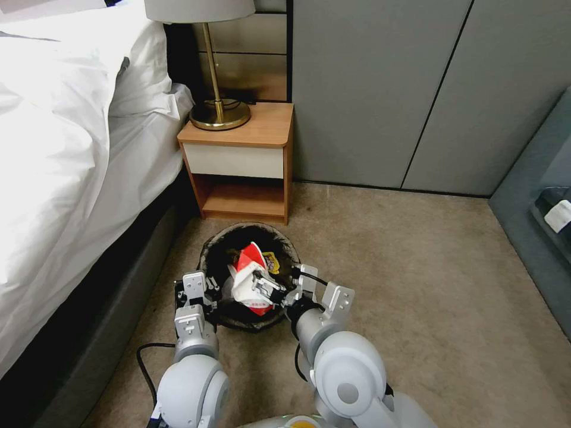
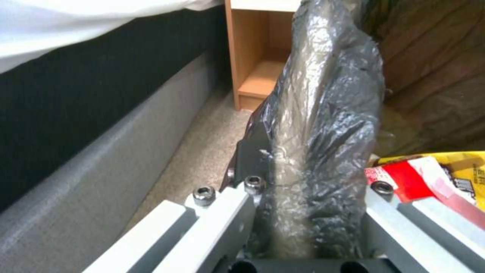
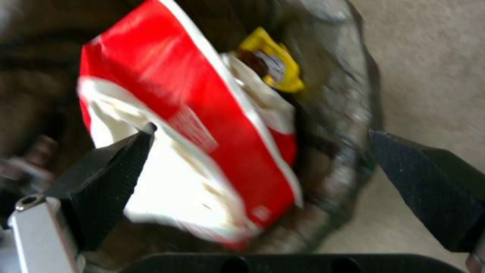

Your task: Pick up the trash bin, then pick up the garbage from the floor and place it into the trash bin.

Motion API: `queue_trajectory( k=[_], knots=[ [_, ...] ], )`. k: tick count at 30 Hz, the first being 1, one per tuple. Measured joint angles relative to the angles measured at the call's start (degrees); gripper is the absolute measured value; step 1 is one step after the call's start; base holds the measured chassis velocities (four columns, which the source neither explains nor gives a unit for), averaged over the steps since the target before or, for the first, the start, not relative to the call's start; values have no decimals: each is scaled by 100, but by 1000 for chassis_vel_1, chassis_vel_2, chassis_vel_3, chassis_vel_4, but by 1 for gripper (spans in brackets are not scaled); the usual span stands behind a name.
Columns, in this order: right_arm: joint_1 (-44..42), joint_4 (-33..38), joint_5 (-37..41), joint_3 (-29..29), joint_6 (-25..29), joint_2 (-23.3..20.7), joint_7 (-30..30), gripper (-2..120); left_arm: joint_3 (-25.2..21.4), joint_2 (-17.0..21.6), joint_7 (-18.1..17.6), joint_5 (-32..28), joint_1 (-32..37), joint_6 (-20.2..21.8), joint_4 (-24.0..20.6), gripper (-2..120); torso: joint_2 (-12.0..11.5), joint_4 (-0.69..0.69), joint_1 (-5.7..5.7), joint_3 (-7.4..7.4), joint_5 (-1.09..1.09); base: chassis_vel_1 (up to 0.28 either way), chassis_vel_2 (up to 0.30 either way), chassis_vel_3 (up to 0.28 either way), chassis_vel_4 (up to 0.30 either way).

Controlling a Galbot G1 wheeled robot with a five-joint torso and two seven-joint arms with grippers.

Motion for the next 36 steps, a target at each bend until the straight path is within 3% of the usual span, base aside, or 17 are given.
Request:
queue_trajectory(
  k=[23,34,36],
  knots=[
    [9,-626,-466,95,-204,-144,-124,100,-22,-9,5,-108,23,-117,-261,0,0,0,0,0,1,0,0,0,0],
    [-540,486,-1113,378,-129,-332,-640,100,-126,27,2,-133,-86,-112,152,0,0,0,0,0,0,0,0,0,0],
    [-702,614,-1660,518,64,-361,-923,100,-136,15,0,-134,-113,-109,230,0,0,0,0,0,0,0,0,0,0]
  ],
)
